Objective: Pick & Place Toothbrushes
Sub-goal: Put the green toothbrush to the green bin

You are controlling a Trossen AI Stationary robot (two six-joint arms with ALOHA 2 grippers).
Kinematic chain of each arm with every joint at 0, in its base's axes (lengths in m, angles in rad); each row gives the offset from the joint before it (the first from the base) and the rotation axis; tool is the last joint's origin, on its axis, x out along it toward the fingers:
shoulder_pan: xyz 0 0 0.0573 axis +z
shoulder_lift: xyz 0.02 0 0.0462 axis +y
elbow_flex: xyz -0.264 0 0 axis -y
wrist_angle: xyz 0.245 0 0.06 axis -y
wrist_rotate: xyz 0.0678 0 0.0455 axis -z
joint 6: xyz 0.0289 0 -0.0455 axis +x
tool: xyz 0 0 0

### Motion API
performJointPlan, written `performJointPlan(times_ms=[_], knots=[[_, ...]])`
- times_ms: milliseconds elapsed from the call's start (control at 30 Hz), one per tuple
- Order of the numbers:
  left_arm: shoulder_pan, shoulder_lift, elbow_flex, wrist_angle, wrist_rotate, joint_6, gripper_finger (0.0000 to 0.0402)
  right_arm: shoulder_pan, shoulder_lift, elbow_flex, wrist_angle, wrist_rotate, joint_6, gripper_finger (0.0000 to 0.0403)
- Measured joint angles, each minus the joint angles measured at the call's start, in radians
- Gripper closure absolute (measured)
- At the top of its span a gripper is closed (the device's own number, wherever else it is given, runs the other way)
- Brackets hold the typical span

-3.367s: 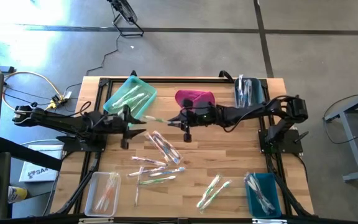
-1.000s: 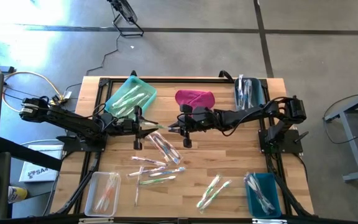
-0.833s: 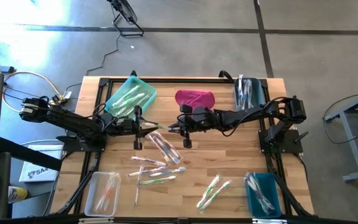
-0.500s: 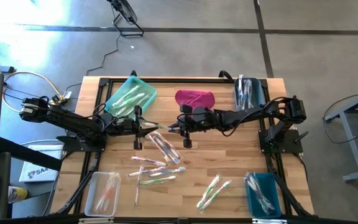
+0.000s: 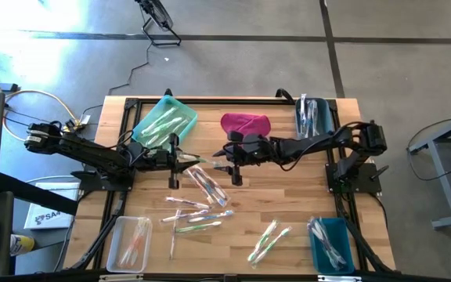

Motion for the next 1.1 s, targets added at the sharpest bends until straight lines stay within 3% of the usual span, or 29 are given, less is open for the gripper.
performJointPlan(times_ms=[133, 267, 467, 667, 900, 1100], knots=[[0.000, -0.001, 0.000, -0.002, -0.015, 0.012, 0.0358, 0.000, -0.058, 0.000, -0.083, 0.000, 0.052, 0.0164], [0.001, -0.019, 0.001, -0.025, -0.095, 0.015, 0.0358, 0.000, -0.141, 0.001, -0.239, 0.000, 0.075, 0.0146], [0.079, -0.106, 0.032, -0.209, -0.133, -0.009, 0.0358, 0.000, -0.200, 0.001, -0.349, -0.001, 0.094, 0.0146], [0.206, -0.175, 0.195, -0.653, -0.137, -0.089, 0.0358, -0.002, -0.187, 0.001, -0.369, 0.000, 0.107, 0.0155], [0.348, -0.142, 0.470, -1.239, -0.137, -0.210, 0.0358, -0.002, -0.168, 0.000, -0.365, 0.000, 0.107, 0.0160], [0.451, -0.106, 0.613, -1.476, -0.187, -0.218, 0.0358, -0.002, -0.168, 0.000, -0.364, 0.000, 0.135, 0.0160]])
